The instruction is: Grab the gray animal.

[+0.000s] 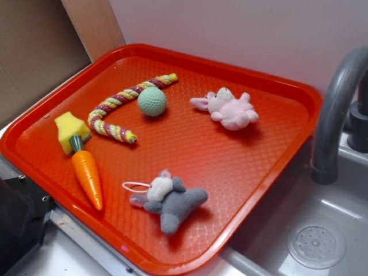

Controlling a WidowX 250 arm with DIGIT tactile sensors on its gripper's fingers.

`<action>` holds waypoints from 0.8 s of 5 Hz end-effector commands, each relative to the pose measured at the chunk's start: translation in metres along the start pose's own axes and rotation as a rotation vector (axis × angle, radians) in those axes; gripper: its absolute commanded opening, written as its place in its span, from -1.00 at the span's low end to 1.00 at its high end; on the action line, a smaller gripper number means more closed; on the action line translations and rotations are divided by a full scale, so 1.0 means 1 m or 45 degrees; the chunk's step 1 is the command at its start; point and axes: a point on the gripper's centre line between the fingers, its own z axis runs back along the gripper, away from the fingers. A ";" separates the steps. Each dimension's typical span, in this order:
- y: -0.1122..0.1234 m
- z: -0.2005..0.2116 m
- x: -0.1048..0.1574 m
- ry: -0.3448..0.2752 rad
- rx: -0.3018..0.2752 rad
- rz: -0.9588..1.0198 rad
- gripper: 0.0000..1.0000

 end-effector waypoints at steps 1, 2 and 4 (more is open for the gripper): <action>0.000 0.000 0.000 0.000 0.000 0.000 1.00; -0.008 -0.004 0.039 -0.093 0.029 -0.324 1.00; -0.078 -0.019 0.074 -0.145 0.015 -0.967 1.00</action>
